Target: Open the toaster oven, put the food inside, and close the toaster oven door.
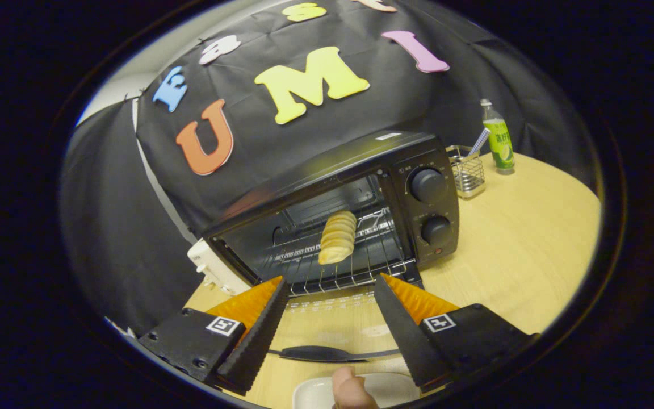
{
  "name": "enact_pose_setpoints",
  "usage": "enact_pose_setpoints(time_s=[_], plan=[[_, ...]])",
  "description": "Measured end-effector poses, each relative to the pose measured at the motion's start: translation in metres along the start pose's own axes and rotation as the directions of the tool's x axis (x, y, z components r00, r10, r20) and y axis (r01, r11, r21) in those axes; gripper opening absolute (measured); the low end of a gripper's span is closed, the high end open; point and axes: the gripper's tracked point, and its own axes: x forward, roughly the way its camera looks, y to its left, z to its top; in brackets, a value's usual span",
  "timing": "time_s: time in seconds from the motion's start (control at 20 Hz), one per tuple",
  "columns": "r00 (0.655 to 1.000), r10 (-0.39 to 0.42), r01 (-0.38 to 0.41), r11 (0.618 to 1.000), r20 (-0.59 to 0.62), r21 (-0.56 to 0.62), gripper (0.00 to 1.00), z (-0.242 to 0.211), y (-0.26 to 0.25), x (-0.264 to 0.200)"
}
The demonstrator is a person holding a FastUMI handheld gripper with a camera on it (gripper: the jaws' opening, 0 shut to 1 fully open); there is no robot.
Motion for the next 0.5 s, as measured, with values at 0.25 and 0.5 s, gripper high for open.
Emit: enact_pose_setpoints(time_s=[0.25,0.5], plan=[[1.0,0.002,0.0,0.993,0.016,-0.118,1.0,-0.023,0.022,-0.03],[0.998,-0.058,0.054,0.975,-0.013,-0.214,1.0,-0.058,0.029,-0.04]])
